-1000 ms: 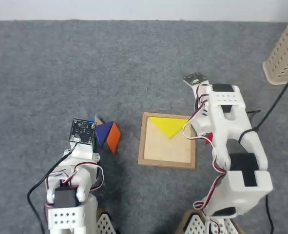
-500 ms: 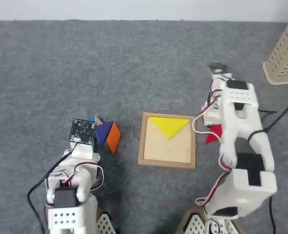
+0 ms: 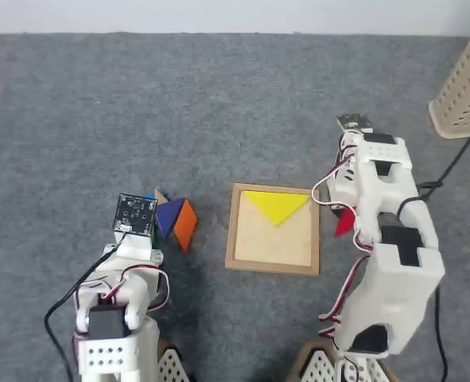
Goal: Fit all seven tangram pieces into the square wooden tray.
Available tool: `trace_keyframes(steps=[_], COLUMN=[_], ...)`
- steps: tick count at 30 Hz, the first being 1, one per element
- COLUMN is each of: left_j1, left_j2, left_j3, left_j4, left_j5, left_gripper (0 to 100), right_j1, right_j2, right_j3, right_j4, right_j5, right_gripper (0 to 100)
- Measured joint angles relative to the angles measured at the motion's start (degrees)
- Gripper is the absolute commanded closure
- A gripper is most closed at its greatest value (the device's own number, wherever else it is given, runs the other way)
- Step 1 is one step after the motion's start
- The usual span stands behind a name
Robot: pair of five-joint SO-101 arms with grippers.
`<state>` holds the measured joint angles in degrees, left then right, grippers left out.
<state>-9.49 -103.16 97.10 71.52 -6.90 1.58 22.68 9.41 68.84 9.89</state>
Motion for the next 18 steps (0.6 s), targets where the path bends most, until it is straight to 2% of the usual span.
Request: trace_keyframes(steps=[7,10,15,18], left_j1=[0.09,0.00,0.00,-0.09], left_j2=[0.00,0.00,0.00,0.00], left_j3=[0.00,0.00,0.00,0.00], left_j4=[0.00,0.00,0.00,0.00], left_j5=[0.00,0.00,0.00,0.00], left_gripper=[99,99,99,99], right_j1=[-0.09,-2.37,-6.59,-6.77], right_j2=[-0.62,-3.60,-13.98,-18.90], right_j3=[-0.88,-0.62,2.81,6.77], right_j4=[-0.09,-0.09,-0.09,-0.09], right_j5=[0.00,0.53,0.79,-0.35], right_gripper=[88.7,88.1,78.2,76.7])
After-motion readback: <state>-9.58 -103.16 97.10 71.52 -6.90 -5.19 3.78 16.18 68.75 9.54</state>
